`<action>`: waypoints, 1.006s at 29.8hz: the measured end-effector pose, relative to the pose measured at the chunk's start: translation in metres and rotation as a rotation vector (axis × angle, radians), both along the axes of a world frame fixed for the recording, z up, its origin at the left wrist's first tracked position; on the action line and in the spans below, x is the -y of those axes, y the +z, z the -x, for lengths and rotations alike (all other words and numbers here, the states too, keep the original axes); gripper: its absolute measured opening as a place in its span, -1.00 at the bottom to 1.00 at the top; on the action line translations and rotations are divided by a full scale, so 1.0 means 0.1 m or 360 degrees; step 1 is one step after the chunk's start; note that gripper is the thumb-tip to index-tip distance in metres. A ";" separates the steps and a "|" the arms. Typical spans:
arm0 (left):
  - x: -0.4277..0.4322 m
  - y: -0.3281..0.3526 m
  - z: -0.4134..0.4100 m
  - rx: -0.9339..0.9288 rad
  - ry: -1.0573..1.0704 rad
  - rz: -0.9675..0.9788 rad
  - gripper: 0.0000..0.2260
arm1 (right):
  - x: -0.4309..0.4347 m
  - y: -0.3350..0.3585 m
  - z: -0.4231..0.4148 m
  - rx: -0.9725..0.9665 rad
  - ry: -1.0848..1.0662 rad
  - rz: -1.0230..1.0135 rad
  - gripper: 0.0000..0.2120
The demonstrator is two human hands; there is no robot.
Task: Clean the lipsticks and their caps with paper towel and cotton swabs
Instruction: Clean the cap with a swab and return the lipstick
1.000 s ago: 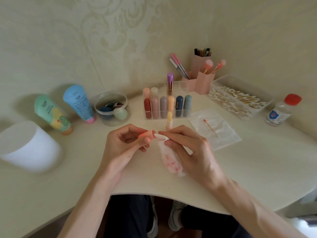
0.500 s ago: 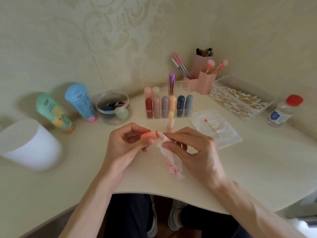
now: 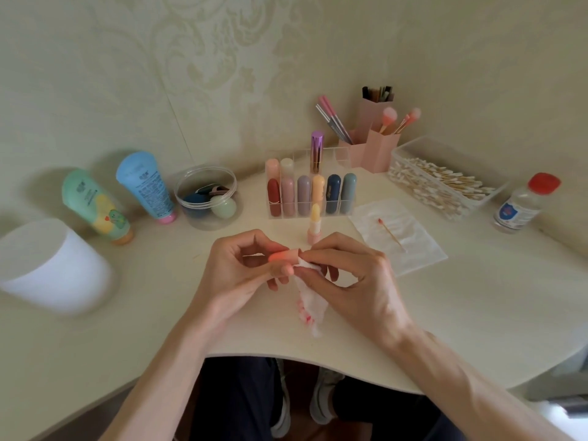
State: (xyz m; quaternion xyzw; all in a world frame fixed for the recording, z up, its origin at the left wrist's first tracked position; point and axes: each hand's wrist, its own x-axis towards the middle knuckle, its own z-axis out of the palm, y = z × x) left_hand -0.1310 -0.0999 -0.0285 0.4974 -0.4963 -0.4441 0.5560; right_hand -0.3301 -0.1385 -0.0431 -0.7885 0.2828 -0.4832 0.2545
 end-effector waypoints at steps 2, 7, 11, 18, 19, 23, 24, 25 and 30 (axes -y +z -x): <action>0.00 0.03 0.03 -0.0002 -0.0031 0.0007 -0.80 | 0.00 0.01 0.01 0.0001 -0.0012 0.0025 -0.86; 0.01 0.06 0.04 -0.0041 -0.0179 -0.0122 -0.70 | 0.02 0.03 0.07 -0.0026 -0.0033 0.0083 -0.87; 0.01 0.04 0.03 -0.0026 -0.0170 -0.0039 -0.80 | 0.03 0.01 0.05 -0.0001 0.0078 -0.0026 -0.88; -0.01 0.02 0.07 -0.0029 -0.0047 0.0115 -0.73 | 0.02 0.05 0.06 0.0173 0.0167 -0.0319 -0.91; -0.01 0.03 0.07 -0.0028 -0.0102 0.0071 -0.73 | 0.01 0.05 0.06 0.0155 0.0147 -0.0275 -0.90; -0.01 0.02 0.04 0.0052 -0.0212 -0.0009 -0.65 | -0.01 0.04 0.05 0.0074 0.0090 -0.0094 -0.87; -0.01 0.01 0.04 0.0087 -0.0199 0.0034 -0.67 | 0.00 0.03 0.05 0.0069 0.0083 -0.0092 -0.87; -0.01 0.00 0.04 0.0118 -0.0177 0.0084 -0.73 | 0.01 0.03 0.05 0.0063 0.0076 -0.0104 -0.88; 0.00 0.01 0.05 0.0176 -0.0083 0.0174 -0.79 | 0.03 0.03 0.06 0.0048 0.0038 -0.0121 -0.91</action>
